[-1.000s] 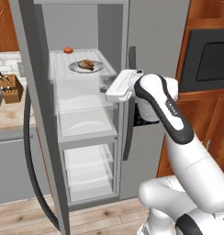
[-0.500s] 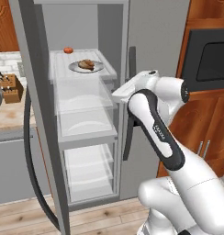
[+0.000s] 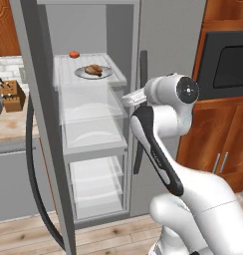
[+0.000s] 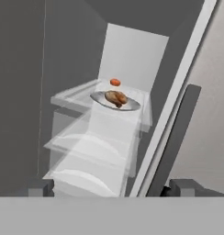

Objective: Retrieve the chicken drumstick from the fridge and place it on the saucepan with marinade on the stove.

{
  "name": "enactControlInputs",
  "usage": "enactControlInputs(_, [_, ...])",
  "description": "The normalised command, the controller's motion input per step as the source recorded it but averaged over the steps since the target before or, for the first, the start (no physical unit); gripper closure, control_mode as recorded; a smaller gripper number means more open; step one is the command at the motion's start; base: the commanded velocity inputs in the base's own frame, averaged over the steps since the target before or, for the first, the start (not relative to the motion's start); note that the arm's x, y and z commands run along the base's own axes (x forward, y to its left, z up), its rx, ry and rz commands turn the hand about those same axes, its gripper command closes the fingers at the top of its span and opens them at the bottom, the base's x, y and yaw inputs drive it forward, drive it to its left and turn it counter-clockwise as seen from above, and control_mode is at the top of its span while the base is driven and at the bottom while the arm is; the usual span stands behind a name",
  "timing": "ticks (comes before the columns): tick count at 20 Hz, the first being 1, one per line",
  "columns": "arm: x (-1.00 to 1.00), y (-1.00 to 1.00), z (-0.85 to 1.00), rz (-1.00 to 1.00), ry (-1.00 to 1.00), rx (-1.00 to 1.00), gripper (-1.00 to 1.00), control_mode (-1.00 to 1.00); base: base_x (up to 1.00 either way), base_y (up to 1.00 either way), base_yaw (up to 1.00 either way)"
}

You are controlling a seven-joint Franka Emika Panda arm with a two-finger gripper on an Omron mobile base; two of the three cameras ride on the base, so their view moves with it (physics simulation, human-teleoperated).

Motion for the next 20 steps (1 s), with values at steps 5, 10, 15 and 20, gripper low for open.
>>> enactControlInputs(5, [-0.14, -0.15, 0.13, -0.13, 0.12, 0.00, -1.00, -1.00, 0.00, 0.00, 0.00])
enactControlInputs(10, [-0.01, -0.07, -0.01, -0.03, 0.04, 0.03, -1.00, -1.00, 0.00, 0.00, 0.00])
enactControlInputs(15, [-0.03, -0.08, -0.16, 0.00, 0.00, 0.07, -1.00, -1.00, 0.00, 0.00, 0.00])
enactControlInputs(20, [-0.09, -0.21, -0.26, 0.00, 0.00, 0.11, -1.00, -1.00, 0.00, 0.00, 0.00])
